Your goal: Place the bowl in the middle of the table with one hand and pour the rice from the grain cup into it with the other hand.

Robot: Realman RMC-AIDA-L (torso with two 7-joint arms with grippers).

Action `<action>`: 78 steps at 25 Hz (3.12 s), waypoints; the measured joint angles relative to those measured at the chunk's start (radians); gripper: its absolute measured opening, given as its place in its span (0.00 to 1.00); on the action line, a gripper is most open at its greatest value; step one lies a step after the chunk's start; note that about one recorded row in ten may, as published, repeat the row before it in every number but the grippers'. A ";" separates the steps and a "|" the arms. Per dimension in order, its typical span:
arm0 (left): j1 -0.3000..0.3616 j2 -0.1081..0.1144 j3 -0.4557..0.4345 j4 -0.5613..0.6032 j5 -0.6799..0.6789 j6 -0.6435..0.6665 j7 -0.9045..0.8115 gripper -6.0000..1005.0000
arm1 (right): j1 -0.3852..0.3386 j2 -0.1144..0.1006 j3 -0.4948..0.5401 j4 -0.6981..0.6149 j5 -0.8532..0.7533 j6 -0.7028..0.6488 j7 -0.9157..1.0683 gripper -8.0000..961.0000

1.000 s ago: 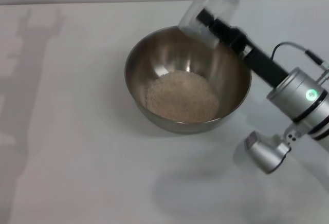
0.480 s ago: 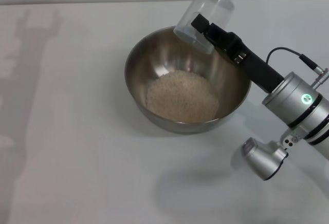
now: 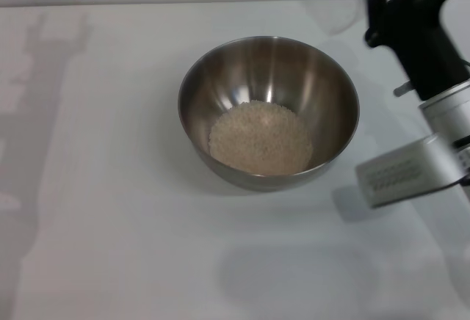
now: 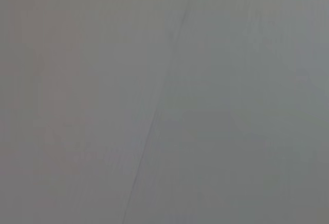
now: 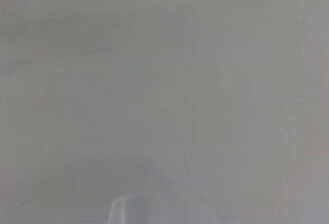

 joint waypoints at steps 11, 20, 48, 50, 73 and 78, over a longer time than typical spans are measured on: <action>0.004 0.001 0.012 -0.009 0.001 0.030 0.000 0.83 | -0.020 0.002 -0.023 0.117 0.279 0.147 0.635 0.09; 0.004 0.004 0.009 -0.009 0.001 0.034 0.002 0.83 | -0.015 0.000 -0.002 0.105 0.296 0.335 0.881 0.10; 0.021 0.001 0.013 -0.038 0.002 0.053 0.002 0.83 | 0.026 -0.004 -0.006 0.006 0.349 0.602 1.020 0.13; 0.021 0.001 0.013 -0.038 0.003 0.057 0.002 0.83 | 0.028 -0.004 -0.006 0.004 0.349 0.603 1.029 0.14; 0.047 0.002 0.017 -0.062 0.003 0.085 0.002 0.83 | -0.059 -0.003 -0.132 0.006 0.336 0.442 1.075 0.22; 0.056 0.003 0.025 -0.062 0.003 0.085 0.002 0.83 | -0.166 -0.004 -0.155 0.007 0.335 0.144 1.079 0.22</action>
